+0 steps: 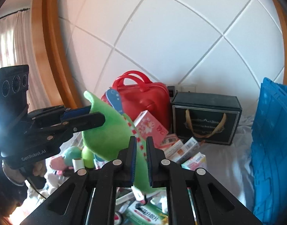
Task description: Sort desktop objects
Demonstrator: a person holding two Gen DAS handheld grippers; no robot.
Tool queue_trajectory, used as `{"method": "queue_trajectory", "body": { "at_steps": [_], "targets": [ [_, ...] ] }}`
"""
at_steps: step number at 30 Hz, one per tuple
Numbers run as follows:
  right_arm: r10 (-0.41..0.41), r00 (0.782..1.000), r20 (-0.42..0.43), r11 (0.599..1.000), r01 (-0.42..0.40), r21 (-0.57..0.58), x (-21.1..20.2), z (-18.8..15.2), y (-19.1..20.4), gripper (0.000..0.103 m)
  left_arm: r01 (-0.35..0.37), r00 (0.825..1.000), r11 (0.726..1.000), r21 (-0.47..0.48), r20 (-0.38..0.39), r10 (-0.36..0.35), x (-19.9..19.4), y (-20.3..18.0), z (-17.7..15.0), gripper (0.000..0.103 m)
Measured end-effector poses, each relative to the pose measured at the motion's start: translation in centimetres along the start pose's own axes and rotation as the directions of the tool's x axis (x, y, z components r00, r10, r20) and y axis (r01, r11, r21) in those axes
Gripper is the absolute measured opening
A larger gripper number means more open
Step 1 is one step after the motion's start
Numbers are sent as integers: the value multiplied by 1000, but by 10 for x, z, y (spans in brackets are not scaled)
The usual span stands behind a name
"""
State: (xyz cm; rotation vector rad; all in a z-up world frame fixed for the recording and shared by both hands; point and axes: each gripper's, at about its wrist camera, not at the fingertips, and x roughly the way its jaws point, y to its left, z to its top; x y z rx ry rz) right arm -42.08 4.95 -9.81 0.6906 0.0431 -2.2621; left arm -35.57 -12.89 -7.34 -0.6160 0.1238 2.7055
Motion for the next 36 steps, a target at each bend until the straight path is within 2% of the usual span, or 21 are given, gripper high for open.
{"method": "queue_trajectory", "body": {
  "at_steps": [3,5,7,9,11,14,18,20,22,23,27,30,34,36],
  "targets": [
    [-8,1000,-8,1000,8,9,-12,-8,5,10,10,1000,1000,5,4,-10,-8,-9,-5,17],
    [-12,999,-34,1000,12,2,-13,-15,9,11,17,999,1000,2,-31,-16,-4,-11,-13,17],
    [-14,997,-81,1000,13,-14,-10,-27,13,15,21,997,999,-25,-67,-22,2,-9,-29,17],
    [4,992,-127,1000,-6,-17,-5,-45,17,31,17,995,998,-66,-96,-23,6,-4,-47,17],
    [20,989,-149,1000,-18,12,-2,-63,17,55,6,992,996,-88,-128,-18,7,0,-66,17],
    [30,983,-182,999,-22,45,4,-83,15,70,-27,981,997,-78,-195,11,3,4,-91,17],
    [46,967,-249,994,-20,104,24,-105,9,72,-90,972,994,-57,-224,75,-17,13,-127,17],
    [72,958,-277,991,-37,127,37,-114,11,72,-130,963,987,-91,-248,103,-26,21,-147,25],
    [73,949,-307,991,-35,128,54,-122,15,72,-149,955,977,-150,-277,103,-32,32,-165,42],
    [73,943,-326,991,-31,132,64,-126,17,72,-163,951,971,-172,-290,108,-35,36,-174,44],
    [52,917,-396,991,2,134,102,-142,14,72,-183,940,955,-232,-325,102,-38,50,-198,44],
    [119,897,-425,978,-32,207,121,-149,8,72,-226,920,949,-218,-367,135,-31,59,-209,44],
    [134,881,-455,976,-36,217,135,-154,5,72,-205,917,937,-284,-391,82,-19,73,-221,44],
    [135,872,-470,972,-25,233,141,-157,-1,72,-189,908,936,-297,-417,51,-8,75,-227,44]
  ]
}}
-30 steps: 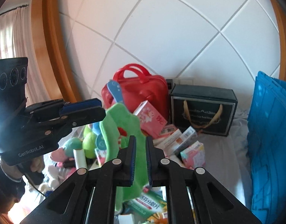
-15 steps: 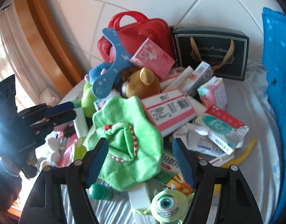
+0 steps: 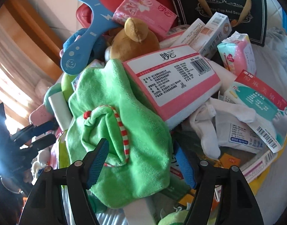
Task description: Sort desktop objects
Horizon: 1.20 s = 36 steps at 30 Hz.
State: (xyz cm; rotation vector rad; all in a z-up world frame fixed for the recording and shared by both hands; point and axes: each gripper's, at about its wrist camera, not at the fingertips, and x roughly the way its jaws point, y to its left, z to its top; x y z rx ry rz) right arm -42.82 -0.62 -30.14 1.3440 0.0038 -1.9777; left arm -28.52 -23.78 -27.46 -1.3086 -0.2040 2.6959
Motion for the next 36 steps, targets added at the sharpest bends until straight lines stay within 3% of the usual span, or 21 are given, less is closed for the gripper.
{"method": "queue_trajectory", "body": {
  "at_steps": [4,14,17,19,21,22,23,24,25,28,36],
  "targets": [
    [17,1000,-15,999,-16,30,6,4,-9,72,7,997,1000,-18,-80,-8,20,3,-9,44],
    [49,998,-37,999,-49,2,23,15,-6,72,-37,996,995,-92,-90,28,23,18,-16,45],
    [39,998,-43,999,-39,-3,29,16,-6,72,-4,997,996,-91,-78,-3,30,9,-13,52],
    [38,998,-48,999,-37,6,33,16,-6,72,7,997,997,-78,-75,-13,36,2,-10,69],
    [20,998,-55,1000,-21,-17,35,14,-2,68,26,997,997,-72,-68,-31,39,-3,-8,70],
    [11,998,-63,999,-13,-33,34,13,1,54,52,996,996,-75,-63,-56,38,-4,-6,64],
    [-6,997,-74,999,2,-45,35,12,4,28,80,994,994,-73,-64,-85,38,-7,-6,56],
    [-6,997,-79,999,2,-50,33,10,6,18,109,991,992,-56,-72,-113,38,-13,-6,41],
    [0,997,-73,998,-4,-57,30,9,9,15,123,989,992,-23,-76,-124,37,-21,-7,34],
    [12,999,-38,996,-16,-93,12,4,22,12,132,987,990,53,-104,-126,37,-41,-11,26],
    [50,998,49,995,-45,-93,-33,3,38,12,160,985,986,38,-67,-158,24,-41,-8,18]
  ]
}}
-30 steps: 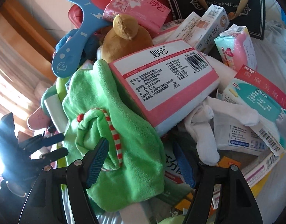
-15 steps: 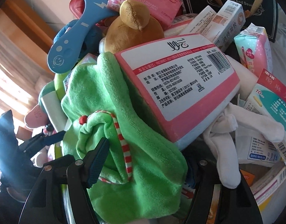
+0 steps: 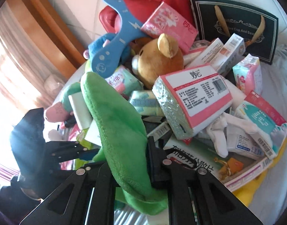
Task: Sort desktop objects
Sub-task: 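Lift the green towel with the left tool and drop it into the blue crate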
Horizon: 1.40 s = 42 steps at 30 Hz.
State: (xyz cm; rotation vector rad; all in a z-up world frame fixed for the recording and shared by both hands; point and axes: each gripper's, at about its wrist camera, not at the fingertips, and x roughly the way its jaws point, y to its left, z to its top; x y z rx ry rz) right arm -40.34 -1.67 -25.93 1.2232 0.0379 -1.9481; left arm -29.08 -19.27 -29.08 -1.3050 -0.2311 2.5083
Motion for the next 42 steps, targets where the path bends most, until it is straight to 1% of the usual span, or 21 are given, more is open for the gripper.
{"method": "queue_trajectory", "body": {
  "at_steps": [2,5,9,12,15,18,19,21,23,26,28,29,31,34,36,37,38,39,40,41,42],
  "targets": [
    [-2,1000,29,1000,2,-1,-13,-3,0,12,-5,1000,1000,27,22,5,-9,-5,5,18],
    [-17,996,82,1000,17,-5,-30,-2,15,12,-13,998,998,65,57,10,-25,-14,17,18],
    [-53,982,180,999,52,9,-72,5,22,12,-17,994,990,139,114,1,-51,-33,46,18],
    [-108,957,268,994,103,32,-111,5,24,12,-30,986,973,227,165,-8,-67,-58,77,18],
    [-186,918,350,982,179,53,-154,1,24,12,-24,976,951,310,215,-45,-82,-91,106,18],
    [-277,860,428,959,272,76,-198,-3,30,12,-1,960,919,395,257,-109,-92,-126,134,18],
    [-307,838,451,950,301,87,-214,-6,31,12,3,954,906,423,270,-129,-90,-153,144,18],
    [-359,791,496,929,354,109,-246,-11,31,12,19,937,879,477,297,-182,-92,-188,160,18],
    [-408,735,541,905,402,136,-281,-19,29,12,28,919,854,520,321,-226,-100,-220,170,18],
    [-455,651,608,881,427,202,-339,-31,17,12,44,883,815,578,358,-303,-115,-275,189,18],
    [-488,599,635,864,438,250,-375,-38,3,12,52,863,787,615,368,-345,-118,-313,202,18],
    [-501,579,643,857,436,274,-393,-41,-6,12,55,856,774,630,370,-362,-118,-332,208,18],
    [-526,552,647,843,436,314,-423,-48,-26,12,64,844,756,652,368,-389,-112,-368,219,18],
    [-582,502,640,804,474,359,-461,-53,-57,13,73,840,743,666,360,-406,-97,-419,235,18],
    [-627,466,624,767,505,395,-481,-53,-80,16,74,850,742,667,348,-397,-80,-449,251,19],
    [-658,450,604,742,526,416,-490,-51,-92,17,61,855,750,659,353,-380,-72,-463,259,31],
    [-696,420,582,705,552,445,-498,-48,-106,29,39,861,761,648,365,-355,-65,-476,265,41],
    [-734,394,553,665,580,471,-505,-48,-118,42,21,863,771,637,378,-335,-59,-484,271,64],
    [-766,377,521,630,606,487,-511,-50,-129,80,7,859,786,619,398,-322,-57,-490,276,78],
    [-789,357,500,600,627,497,-516,-50,-140,96,1,852,802,597,420,-313,-58,-493,278,79],
    [-796,341,500,588,635,502,-521,-55,-145,95,2,846,816,578,434,-309,-60,-495,280,79]
  ]
}}
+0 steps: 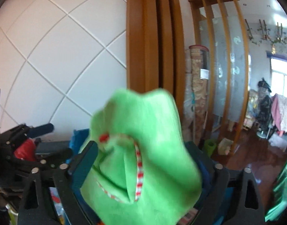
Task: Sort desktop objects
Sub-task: 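Lift the green towel with the left tool and drop it into the blue crate, then move both tools back over the pile on the table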
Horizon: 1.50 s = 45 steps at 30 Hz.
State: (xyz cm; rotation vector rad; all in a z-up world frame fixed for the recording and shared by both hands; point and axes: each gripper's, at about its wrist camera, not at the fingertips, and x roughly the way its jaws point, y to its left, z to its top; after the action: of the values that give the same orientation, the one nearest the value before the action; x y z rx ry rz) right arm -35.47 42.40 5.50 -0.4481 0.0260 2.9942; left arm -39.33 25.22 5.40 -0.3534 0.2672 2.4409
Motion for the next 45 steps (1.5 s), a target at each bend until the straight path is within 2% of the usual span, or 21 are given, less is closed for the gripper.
{"method": "queue_trajectory", "body": {
  "at_steps": [4,8,11,13,14,16,17,19,23,24,25,27,30,32,35,36,39,43,45],
  "targets": [
    [27,999,29,999,-27,17,-4,-3,-20,95,-54,998,997,-58,18,55,-6,6,-1,82],
    [119,991,59,992,-121,35,-22,-11,-21,95,-99,995,992,-83,12,101,-17,14,-16,82],
    [206,974,91,977,-210,37,-33,-15,-14,96,-124,992,988,-88,23,126,-36,12,-25,82],
    [282,953,112,957,-288,40,-41,-16,-7,96,-146,989,986,-81,26,149,-51,14,-29,82],
    [317,940,128,945,-324,38,-50,-18,-2,96,-161,986,983,-84,33,164,-61,17,-32,82],
    [401,898,180,909,-415,47,-65,-17,7,99,-184,981,978,-99,40,189,-80,26,-37,82],
    [446,871,207,882,-467,64,-71,-15,12,102,-202,977,974,-104,42,207,-92,31,-41,82],
    [544,800,252,810,-580,92,-85,-13,24,102,-242,968,964,-113,47,248,-116,40,-46,82],
    [664,705,249,714,-696,70,-108,-5,74,101,-325,942,938,-120,51,333,-171,69,-69,82],
    [674,697,244,707,-704,60,-114,-6,89,100,-343,935,932,-119,46,351,-184,77,-75,82],
    [676,698,235,710,-703,46,-120,-9,105,98,-362,929,925,-117,37,369,-200,85,-85,82],
    [669,718,192,728,-685,21,-127,-20,139,98,-407,912,908,-100,7,409,-229,104,-106,82],
    [664,746,52,747,-665,3,-126,-48,188,96,-474,880,880,-39,-63,471,-270,132,-137,82],
    [660,749,-55,750,-661,0,-119,-72,218,96,-523,848,853,-7,-112,519,-298,150,-159,82],
    [629,759,-168,769,-639,-5,-116,-109,256,96,-578,804,816,11,-162,572,-337,173,-193,83],
    [616,762,-198,776,-631,-12,-116,-121,268,96,-589,796,808,1,-173,580,-349,181,-205,83],
    [575,772,-269,797,-603,-27,-109,-148,294,96,-604,784,795,-62,-228,578,-369,199,-241,83],
    [553,760,-341,811,-586,9,-96,-174,305,96,-606,781,784,-137,-290,553,-387,210,-293,83],
    [546,751,-371,814,-580,24,-91,-184,306,97,-614,773,771,-172,-327,543,-393,212,-320,82]
  ]
}}
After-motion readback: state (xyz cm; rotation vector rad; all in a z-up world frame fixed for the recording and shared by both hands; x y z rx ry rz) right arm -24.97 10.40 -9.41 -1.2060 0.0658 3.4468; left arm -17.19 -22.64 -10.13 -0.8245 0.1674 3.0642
